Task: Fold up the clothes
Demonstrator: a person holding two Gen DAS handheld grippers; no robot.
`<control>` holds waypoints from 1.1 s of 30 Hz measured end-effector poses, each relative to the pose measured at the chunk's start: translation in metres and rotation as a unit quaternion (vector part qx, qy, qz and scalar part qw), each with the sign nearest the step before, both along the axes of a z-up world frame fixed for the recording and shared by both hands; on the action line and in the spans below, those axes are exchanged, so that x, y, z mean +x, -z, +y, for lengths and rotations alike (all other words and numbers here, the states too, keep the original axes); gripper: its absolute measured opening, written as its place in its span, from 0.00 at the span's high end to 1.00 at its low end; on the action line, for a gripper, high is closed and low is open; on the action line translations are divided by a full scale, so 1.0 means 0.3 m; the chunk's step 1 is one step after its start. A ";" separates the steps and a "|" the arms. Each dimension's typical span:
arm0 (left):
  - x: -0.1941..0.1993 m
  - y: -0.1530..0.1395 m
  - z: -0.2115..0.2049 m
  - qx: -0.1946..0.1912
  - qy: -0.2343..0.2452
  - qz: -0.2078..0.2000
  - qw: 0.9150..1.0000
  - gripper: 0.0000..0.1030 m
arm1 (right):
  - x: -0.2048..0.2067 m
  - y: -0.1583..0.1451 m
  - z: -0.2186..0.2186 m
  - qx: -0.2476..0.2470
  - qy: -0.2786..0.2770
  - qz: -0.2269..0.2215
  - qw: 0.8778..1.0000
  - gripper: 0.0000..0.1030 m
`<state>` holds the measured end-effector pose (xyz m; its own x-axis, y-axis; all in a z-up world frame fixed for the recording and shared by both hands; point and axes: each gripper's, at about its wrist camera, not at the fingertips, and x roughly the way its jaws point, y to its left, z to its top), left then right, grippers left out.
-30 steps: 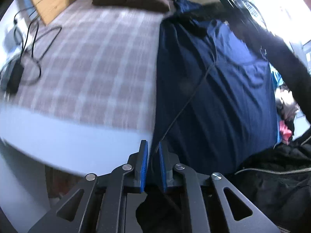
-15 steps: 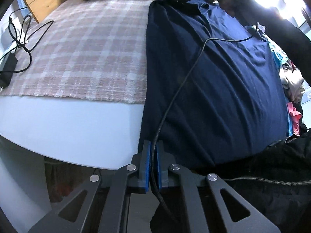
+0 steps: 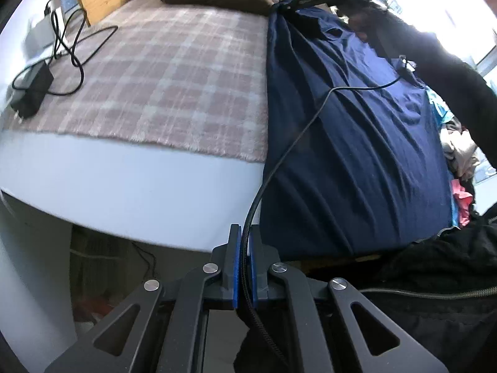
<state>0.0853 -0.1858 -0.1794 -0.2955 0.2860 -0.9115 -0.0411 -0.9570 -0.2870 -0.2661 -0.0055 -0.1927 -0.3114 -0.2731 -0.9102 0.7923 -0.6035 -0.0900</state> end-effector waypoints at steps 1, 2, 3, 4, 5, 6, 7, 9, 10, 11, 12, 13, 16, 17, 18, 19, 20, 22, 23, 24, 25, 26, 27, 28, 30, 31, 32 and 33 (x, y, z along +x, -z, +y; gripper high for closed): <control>0.008 -0.002 -0.005 0.003 0.000 0.000 1.000 0.96 | 0.003 0.014 -0.011 0.008 -0.001 0.003 1.000 0.94; 0.016 -0.008 -0.008 0.004 0.000 0.001 1.000 0.96 | -0.002 0.026 -0.022 0.017 -0.003 0.005 1.000 0.93; 0.022 -0.014 -0.011 0.008 0.002 -0.001 1.000 0.96 | -0.012 0.035 -0.033 0.026 -0.005 0.004 1.000 0.92; 0.028 -0.023 -0.018 0.014 0.005 -0.004 1.000 0.95 | -0.015 0.027 -0.032 0.029 -0.002 0.001 1.000 0.91; 0.034 -0.031 -0.025 0.020 0.007 -0.008 1.000 0.95 | -0.012 0.005 -0.022 0.028 0.003 -0.005 1.000 0.91; 0.042 -0.047 -0.039 0.023 0.009 -0.009 1.000 0.95 | -0.009 -0.017 -0.012 0.027 0.008 -0.010 1.000 0.88; 0.052 -0.069 -0.059 0.023 0.008 -0.008 1.000 0.95 | 0.004 -0.062 0.012 0.015 0.011 -0.014 1.000 0.84; 0.073 -0.116 -0.108 0.021 0.001 0.000 1.000 0.94 | 0.054 -0.193 0.089 -0.024 0.011 -0.013 1.000 0.73; 0.081 -0.136 -0.134 0.021 -0.003 0.004 1.000 0.95 | 0.087 -0.260 0.139 -0.042 0.011 -0.008 0.999 0.65; 0.083 -0.150 -0.156 0.019 -0.003 0.006 1.000 0.95 | 0.119 -0.323 0.189 -0.058 0.015 -0.001 0.998 0.62; 0.081 -0.161 -0.175 0.014 0.000 0.007 1.000 0.95 | 0.156 -0.388 0.253 -0.075 0.025 0.007 0.997 0.57; 0.073 -0.166 -0.182 0.011 0.005 0.009 1.000 0.95 | 0.189 -0.457 0.331 -0.095 0.040 0.014 0.995 0.55; 0.002 -0.154 -0.116 0.011 0.043 0.014 0.999 0.95 | 0.316 -0.595 0.593 -0.145 0.116 0.040 0.982 0.55; -0.028 -0.152 -0.084 0.011 0.061 0.020 0.998 0.95 | 0.360 -0.621 0.674 -0.153 0.146 0.052 0.976 0.55; -0.059 -0.150 -0.050 0.010 0.078 0.024 0.997 0.95 | 0.407 -0.637 0.767 -0.154 0.183 0.063 0.969 0.55; -0.091 -0.148 -0.015 0.008 0.095 0.027 0.995 0.95 | 0.459 -0.651 0.879 -0.153 0.224 0.076 0.959 0.56; -0.123 -0.148 0.019 0.008 0.112 0.030 0.993 0.95 | 0.516 -0.662 0.982 -0.147 0.265 0.092 0.949 0.58; -0.178 -0.161 0.082 0.015 0.144 0.040 0.989 0.95 | 0.597 -0.653 1.143 -0.129 0.328 0.102 0.931 0.61; -0.202 -0.170 0.121 0.020 0.161 0.044 0.986 0.95 | 0.632 -0.645 1.219 -0.120 0.356 0.102 0.921 0.61; -0.225 -0.179 0.159 0.025 0.178 0.048 0.983 0.95 | 0.666 -0.636 1.295 -0.111 0.384 0.102 0.911 0.60; -0.245 -0.186 0.204 0.029 0.194 0.053 0.979 0.95 | 0.698 -0.624 1.361 -0.097 0.405 0.106 0.903 0.60; -0.259 -0.192 0.255 0.031 0.211 0.058 0.975 0.95 | 0.720 -0.611 1.408 -0.081 0.418 0.113 0.898 0.60; -0.274 -0.198 0.306 0.033 0.228 0.063 0.971 0.95 | 0.734 -0.600 1.451 -0.076 0.430 0.111 0.893 0.60; -0.289 -0.204 0.356 0.035 0.245 0.067 0.967 0.95 | 0.746 -0.591 1.499 -0.079 0.442 0.105 0.887 0.60; -0.308 -0.204 0.464 0.043 0.276 0.072 0.958 0.95 | 0.751 -0.550 1.554 -0.096 0.457 0.092 0.879 0.60; -0.311 -0.201 0.512 0.042 0.288 0.073 0.954 0.95 | 0.742 -0.533 1.573 -0.104 0.460 0.088 0.877 0.60; -0.314 -0.192 0.558 0.040 0.298 0.071 0.951 0.95 | 0.727 -0.519 1.586 -0.105 0.457 0.083 0.879 0.60; -0.316 -0.179 0.602 0.038 0.304 0.068 0.950 0.95 | 0.708 -0.507 1.593 -0.101 0.450 0.077 0.884 0.60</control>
